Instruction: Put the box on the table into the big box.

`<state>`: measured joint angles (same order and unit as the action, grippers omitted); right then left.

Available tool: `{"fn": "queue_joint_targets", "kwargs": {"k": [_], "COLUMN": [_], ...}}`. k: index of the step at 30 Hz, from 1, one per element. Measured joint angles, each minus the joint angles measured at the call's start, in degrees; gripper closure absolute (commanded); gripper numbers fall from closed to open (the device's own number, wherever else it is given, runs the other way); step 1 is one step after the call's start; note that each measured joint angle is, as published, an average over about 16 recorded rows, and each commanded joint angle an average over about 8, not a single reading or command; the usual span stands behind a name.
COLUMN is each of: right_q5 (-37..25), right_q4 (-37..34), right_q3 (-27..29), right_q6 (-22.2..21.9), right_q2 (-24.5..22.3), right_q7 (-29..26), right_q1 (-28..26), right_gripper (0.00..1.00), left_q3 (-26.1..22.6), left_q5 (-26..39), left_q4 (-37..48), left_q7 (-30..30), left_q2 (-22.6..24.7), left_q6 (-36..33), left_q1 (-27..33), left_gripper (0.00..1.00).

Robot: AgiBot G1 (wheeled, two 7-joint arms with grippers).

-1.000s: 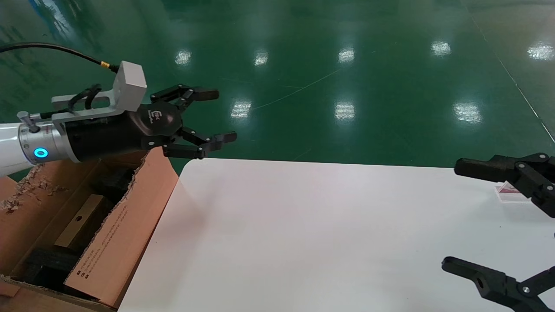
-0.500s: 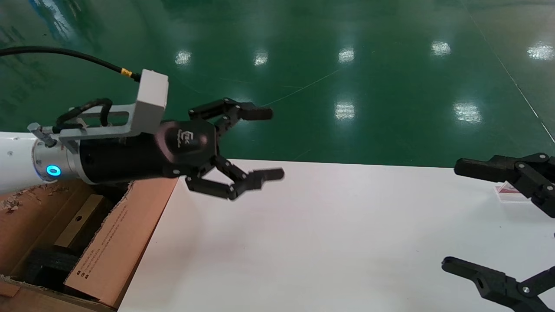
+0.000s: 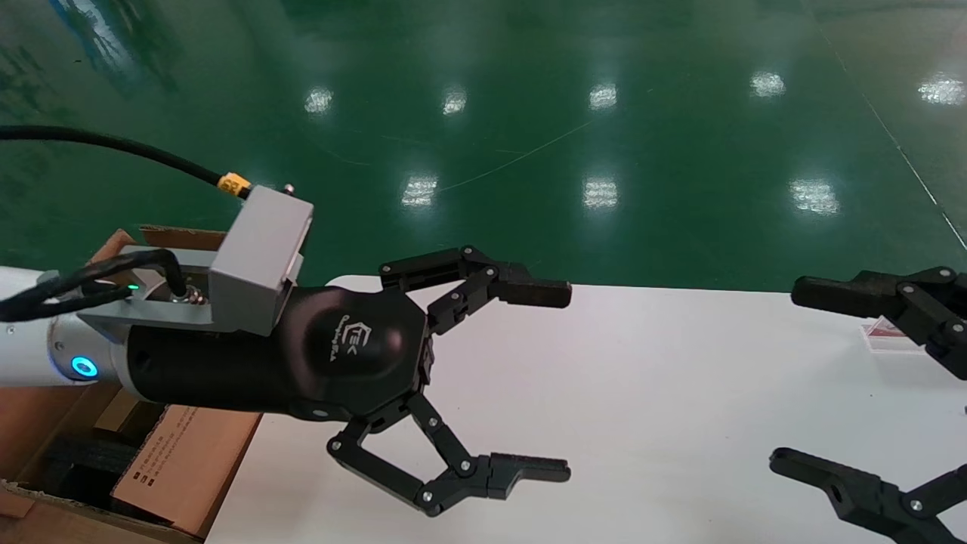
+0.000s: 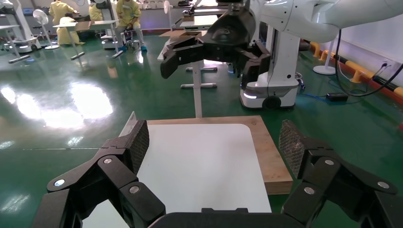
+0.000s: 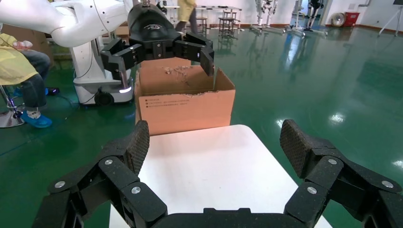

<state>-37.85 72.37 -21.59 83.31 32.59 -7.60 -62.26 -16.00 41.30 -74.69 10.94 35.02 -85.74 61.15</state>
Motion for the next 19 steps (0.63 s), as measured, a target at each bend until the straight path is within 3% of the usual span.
{"fn": "queue_joint_targets", "kwargs": {"k": [19], "right_q5": [0.01], "right_q4": [-0.01], "right_q3": [0.0], "right_q6": [-0.01], "right_q2": [0.0], "right_q7": [0.0], "right_q1": [0.01], "right_gripper": [0.0], "left_q3": [0.03], "left_q5": [0.22], "left_q4": [0.55], "left_q7": [-0.11], "left_q2": [-0.01], "left_q6": [-0.01], "left_q1": [0.18], "left_gripper": [0.0]}}
